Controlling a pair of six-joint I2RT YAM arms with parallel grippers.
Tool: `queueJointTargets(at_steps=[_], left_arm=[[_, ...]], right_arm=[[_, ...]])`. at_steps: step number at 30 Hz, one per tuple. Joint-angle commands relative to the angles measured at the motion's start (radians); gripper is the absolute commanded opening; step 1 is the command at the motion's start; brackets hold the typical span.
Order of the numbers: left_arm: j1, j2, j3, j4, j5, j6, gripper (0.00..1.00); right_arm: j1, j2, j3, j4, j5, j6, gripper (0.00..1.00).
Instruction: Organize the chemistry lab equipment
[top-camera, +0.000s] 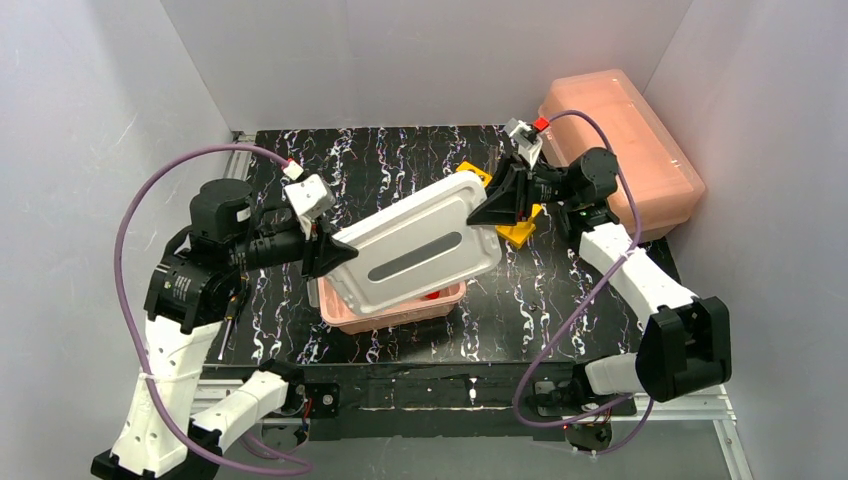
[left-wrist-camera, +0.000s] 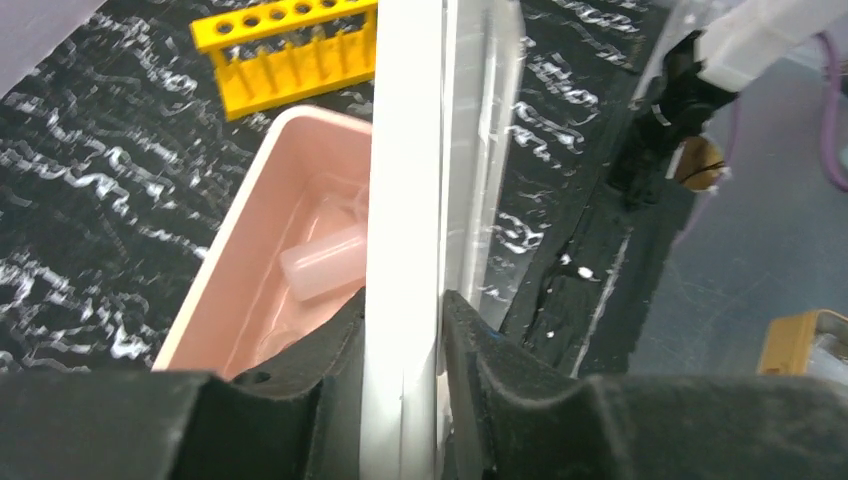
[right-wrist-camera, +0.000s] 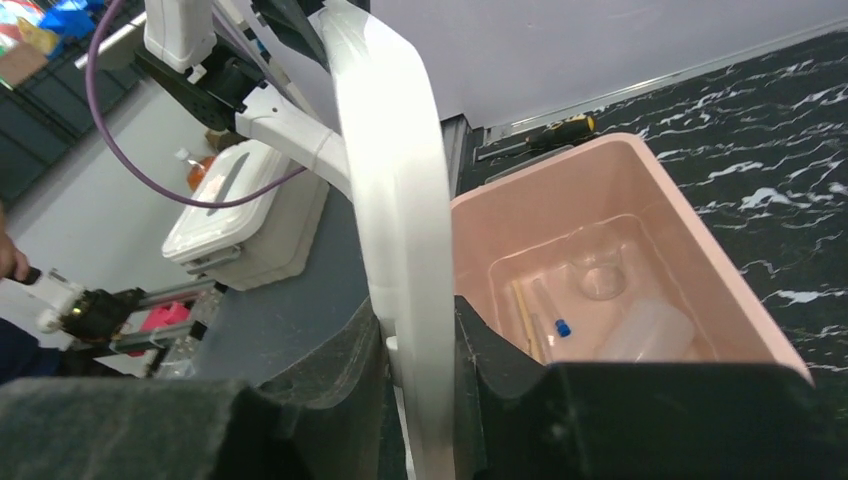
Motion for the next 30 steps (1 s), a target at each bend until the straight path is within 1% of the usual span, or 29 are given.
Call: queueJointTargets(at_steps=[1,3,4,5,6,7,10,13,15,17,20,24,30], left_arm=[[0.003,-0.015,-0.030,0.070,-0.116,0.025,0.34],[0.003,-0.025,-0.050,0.108,-0.145,0.030,0.51],[0.003,-0.033,-0.061,0.128,-0.163,0.030,0.64],[0.003,-0.039,-0.073,0.149,-0.184,0.029,0.81],[0.003,-0.045,-0.084,0.170,-0.217,0.029,0.95],[0.003,-0.050,-0.094,0.193,-0.252,0.030,0.98],[0.003,-0.061,-0.114,0.255,-0.370,0.048,0.98],[0.002,-0.077,-0.141,0.304,-0.480,0.057,0.98],[0.003,-0.082,-0.154,0.308,-0.520,0.065,0.98],[0.003,-0.091,-0.167,0.292,-0.530,0.071,0.98],[0.003,-0.107,-0.202,0.275,-0.537,0.078,0.98],[0.003,-0.130,-0.249,0.263,-0.545,0.095,0.98],[0.002,-0.157,-0.290,0.244,-0.544,0.070,0.98]], right_arm=[[-0.001,0.058,0.008,0.017,0.116,0.181,0.12],[-0.001,0.077,-0.021,0.118,0.135,0.262,0.05],[-0.001,0.086,-0.035,0.169,0.137,0.298,0.04],[-0.001,0.094,-0.048,0.216,0.140,0.331,0.04],[-0.001,0.102,-0.060,0.262,0.139,0.358,0.04],[-0.001,0.108,-0.071,0.295,0.138,0.379,0.03],[-0.001,0.120,-0.082,0.300,0.147,0.386,0.01],[-0.001,0.136,-0.082,0.277,0.160,0.378,0.01],[-0.001,0.151,-0.083,0.268,0.174,0.379,0.01],[-0.001,0.163,-0.081,0.227,0.195,0.371,0.01],[-0.001,0.184,-0.069,0.087,0.241,0.319,0.01],[-0.001,0.213,-0.076,0.043,0.307,0.333,0.01],[-0.002,0.211,-0.105,-0.006,0.403,0.328,0.01]])
